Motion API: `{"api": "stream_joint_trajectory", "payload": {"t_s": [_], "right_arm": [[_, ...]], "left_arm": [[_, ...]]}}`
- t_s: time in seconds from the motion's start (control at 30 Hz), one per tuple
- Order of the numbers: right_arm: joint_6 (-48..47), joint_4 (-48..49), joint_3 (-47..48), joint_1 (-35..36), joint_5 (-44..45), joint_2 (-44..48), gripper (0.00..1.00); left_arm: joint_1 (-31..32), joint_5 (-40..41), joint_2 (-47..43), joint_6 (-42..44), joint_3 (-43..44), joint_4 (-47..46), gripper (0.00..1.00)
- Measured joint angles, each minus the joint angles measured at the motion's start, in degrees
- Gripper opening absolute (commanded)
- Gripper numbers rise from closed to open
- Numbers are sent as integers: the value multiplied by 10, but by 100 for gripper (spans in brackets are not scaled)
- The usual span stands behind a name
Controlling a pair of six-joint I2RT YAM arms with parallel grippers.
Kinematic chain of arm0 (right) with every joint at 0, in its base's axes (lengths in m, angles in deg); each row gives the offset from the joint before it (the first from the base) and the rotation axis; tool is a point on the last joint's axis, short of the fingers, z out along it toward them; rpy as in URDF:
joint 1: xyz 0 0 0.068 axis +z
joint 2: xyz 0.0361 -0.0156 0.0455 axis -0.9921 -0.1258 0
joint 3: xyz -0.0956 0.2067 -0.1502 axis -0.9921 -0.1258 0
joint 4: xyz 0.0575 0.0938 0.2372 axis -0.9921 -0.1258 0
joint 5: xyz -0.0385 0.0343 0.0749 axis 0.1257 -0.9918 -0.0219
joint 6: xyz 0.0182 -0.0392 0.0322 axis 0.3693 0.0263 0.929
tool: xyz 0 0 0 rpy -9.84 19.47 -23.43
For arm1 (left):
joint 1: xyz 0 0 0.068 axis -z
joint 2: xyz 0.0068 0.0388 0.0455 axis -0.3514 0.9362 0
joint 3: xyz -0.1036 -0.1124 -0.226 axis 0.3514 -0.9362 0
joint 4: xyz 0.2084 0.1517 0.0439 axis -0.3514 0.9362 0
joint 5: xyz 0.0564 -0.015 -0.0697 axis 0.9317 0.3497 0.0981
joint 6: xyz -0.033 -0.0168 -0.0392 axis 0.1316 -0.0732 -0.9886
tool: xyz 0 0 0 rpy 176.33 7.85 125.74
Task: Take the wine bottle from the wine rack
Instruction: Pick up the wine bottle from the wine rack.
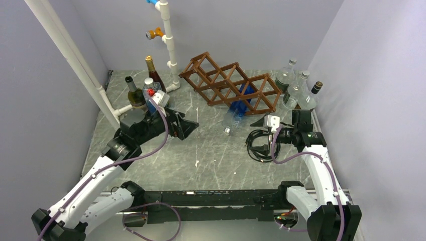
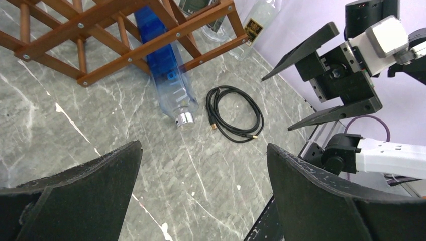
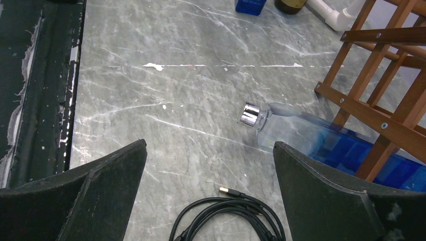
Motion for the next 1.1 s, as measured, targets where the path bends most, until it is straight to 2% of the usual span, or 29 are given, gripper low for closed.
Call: {"api": "stream_joint_trajectory", "payload": {"t_s": [0.43,0.9,1.1], "right_arm": [[0,0,0,-1,0,2,100],[0,0,0,-3,2,2,100],[0,0,0,-3,2,2,100]], "left_arm": [[43,19,72,-11,-19,-57,99],[48,1,228,-52,-18,-152,99],[55,-5,316,-77,10,-178,99]]}}
